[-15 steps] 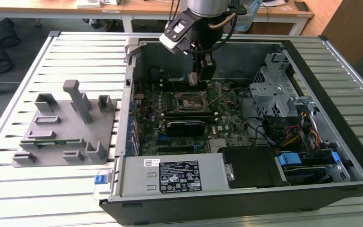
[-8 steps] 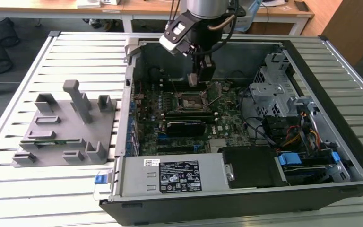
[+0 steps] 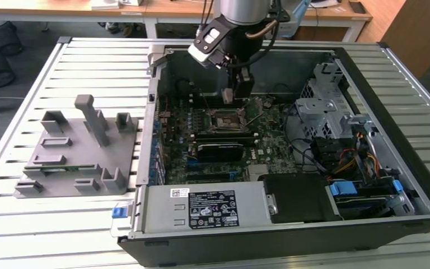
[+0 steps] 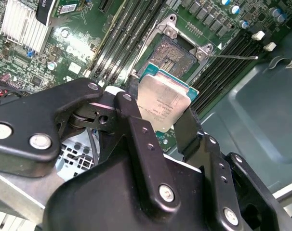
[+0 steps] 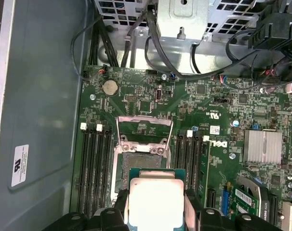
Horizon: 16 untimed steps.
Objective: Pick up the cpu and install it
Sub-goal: 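Place the cpu into insertion slot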
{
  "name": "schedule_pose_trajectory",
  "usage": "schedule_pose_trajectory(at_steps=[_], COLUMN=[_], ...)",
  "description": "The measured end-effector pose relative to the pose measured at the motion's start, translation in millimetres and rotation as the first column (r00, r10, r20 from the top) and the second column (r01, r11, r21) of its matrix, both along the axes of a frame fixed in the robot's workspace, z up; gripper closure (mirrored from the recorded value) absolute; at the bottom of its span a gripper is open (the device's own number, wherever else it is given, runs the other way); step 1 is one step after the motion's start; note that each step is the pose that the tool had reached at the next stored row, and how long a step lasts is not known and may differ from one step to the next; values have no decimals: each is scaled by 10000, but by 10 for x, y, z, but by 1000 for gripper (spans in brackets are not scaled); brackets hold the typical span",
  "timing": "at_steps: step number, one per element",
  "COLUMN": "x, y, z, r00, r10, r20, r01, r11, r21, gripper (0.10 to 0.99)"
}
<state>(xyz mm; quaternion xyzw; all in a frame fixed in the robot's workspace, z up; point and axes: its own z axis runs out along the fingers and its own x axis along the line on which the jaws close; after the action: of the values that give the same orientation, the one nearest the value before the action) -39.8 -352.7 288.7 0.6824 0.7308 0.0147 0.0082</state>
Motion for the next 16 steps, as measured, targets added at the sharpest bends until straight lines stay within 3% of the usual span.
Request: schedule_pose_trajectory(at_steps=[16], x=[-5], y=[50], z=[-261], r00=[10000], r10=[-78], r20=[0], r01=[78], r11=[10000], r21=[0], gripper=[545])
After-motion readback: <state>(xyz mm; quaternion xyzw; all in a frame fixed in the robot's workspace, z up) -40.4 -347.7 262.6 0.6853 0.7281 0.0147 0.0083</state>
